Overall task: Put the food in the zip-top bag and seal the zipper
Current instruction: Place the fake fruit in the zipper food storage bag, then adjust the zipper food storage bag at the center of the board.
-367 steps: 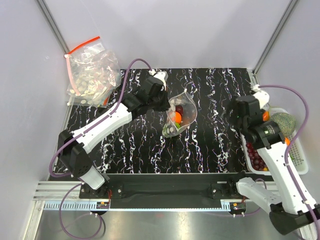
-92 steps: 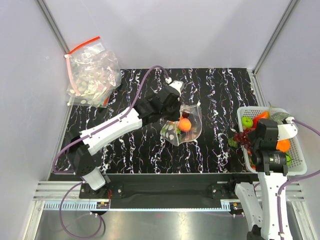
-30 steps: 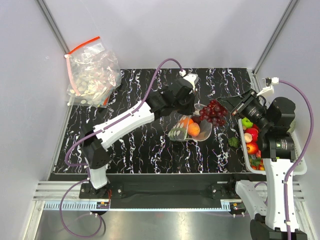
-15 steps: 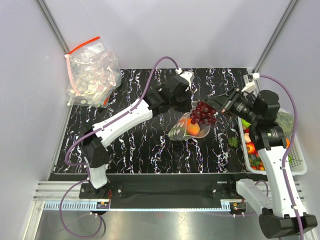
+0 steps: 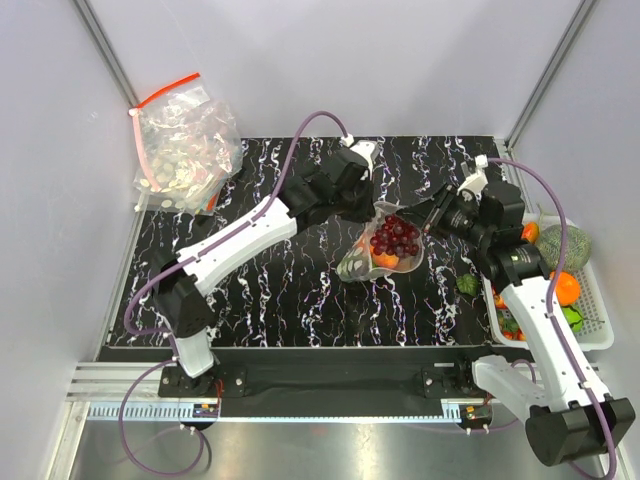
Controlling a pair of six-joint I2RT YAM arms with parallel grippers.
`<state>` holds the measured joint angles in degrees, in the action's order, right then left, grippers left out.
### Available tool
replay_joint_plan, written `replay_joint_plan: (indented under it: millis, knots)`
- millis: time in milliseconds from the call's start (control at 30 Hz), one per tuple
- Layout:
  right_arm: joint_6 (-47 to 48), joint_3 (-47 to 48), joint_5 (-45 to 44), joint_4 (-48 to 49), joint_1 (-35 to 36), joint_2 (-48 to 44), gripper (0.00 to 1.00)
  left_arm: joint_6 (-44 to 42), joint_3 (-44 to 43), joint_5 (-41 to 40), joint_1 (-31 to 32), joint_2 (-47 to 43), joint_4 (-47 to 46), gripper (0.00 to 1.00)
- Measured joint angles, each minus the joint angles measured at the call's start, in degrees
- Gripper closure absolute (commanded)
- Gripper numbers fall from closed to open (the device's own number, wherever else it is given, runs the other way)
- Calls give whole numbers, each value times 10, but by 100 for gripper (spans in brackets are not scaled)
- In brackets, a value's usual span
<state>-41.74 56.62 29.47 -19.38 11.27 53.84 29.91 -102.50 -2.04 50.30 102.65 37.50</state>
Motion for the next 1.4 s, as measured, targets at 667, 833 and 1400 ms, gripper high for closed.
replay_joint_plan:
  millis: [667, 833, 1400]
  knots:
    - [115, 14, -76, -37, 40, 97, 31, -1, 0, 4, -2, -18, 2, 100]
    - [133, 22, -90, -59, 42, 80, 43, -1, 0, 5, -2, -18, 4, 100]
    - [181, 24, -184, -212, 42, -4, 55, -1, 0, 5, -2, -18, 4, 100]
